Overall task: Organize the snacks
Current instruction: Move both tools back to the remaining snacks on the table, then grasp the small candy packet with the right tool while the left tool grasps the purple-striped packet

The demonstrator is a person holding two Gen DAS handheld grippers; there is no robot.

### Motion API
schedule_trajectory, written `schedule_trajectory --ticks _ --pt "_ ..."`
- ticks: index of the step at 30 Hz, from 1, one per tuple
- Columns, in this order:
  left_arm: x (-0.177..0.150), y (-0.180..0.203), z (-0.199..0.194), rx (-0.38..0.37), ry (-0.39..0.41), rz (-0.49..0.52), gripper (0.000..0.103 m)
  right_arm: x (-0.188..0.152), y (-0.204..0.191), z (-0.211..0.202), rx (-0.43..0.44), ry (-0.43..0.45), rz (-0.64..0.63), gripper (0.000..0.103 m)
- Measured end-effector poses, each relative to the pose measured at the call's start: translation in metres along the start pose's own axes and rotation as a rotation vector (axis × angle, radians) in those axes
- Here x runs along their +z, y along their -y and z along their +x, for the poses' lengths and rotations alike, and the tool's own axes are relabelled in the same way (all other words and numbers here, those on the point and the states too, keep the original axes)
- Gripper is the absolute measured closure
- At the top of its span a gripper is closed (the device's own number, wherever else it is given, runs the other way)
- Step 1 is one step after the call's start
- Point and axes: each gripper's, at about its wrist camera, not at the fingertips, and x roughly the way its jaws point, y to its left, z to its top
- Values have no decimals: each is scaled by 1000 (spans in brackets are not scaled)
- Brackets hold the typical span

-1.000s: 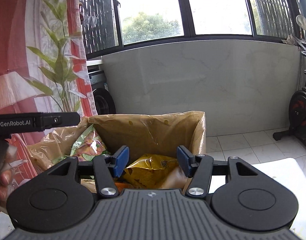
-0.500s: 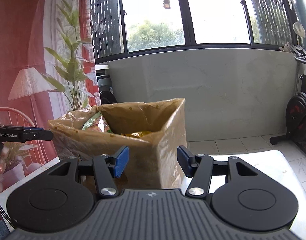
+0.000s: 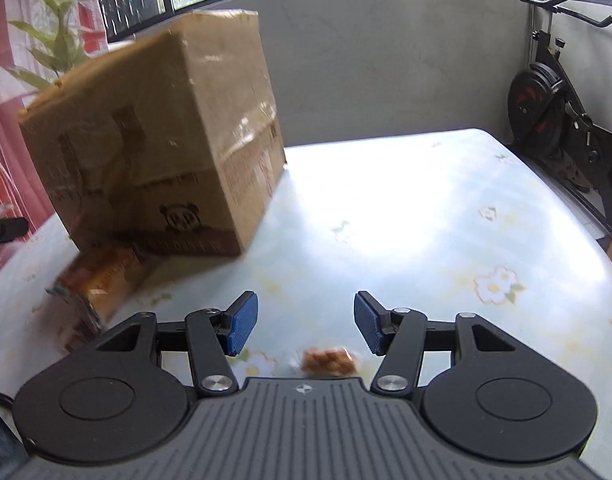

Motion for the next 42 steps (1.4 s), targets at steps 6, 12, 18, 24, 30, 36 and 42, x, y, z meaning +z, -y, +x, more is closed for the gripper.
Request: schedule_trajectory --ticks 6,12,18,24,30,36,42 --pt "-20 3 1 2 -52 2 33 -19 11 4 -29 -77 -44 46" --pt "-29 6 3 -23 -80 3 33 -17 2 6 -11 -81 -73 46" --pt "-41 15 7 -54 -114 27 33 -14 -7 8 63 -70 -83 71" --pt "-49 24 11 -93 -143 43 33 -7 -32 14 185 -37 -98 71" --pt "-55 28 16 -90 -185 63 33 -10 -49 31 240 4 -73 71" --pt "-60 39 29 -74 -231 94 31 -17 -46 29 248 15 -64 71" --pt "-59 45 41 -36 -240 126 24 -19 -39 28 262 20 -20 71"
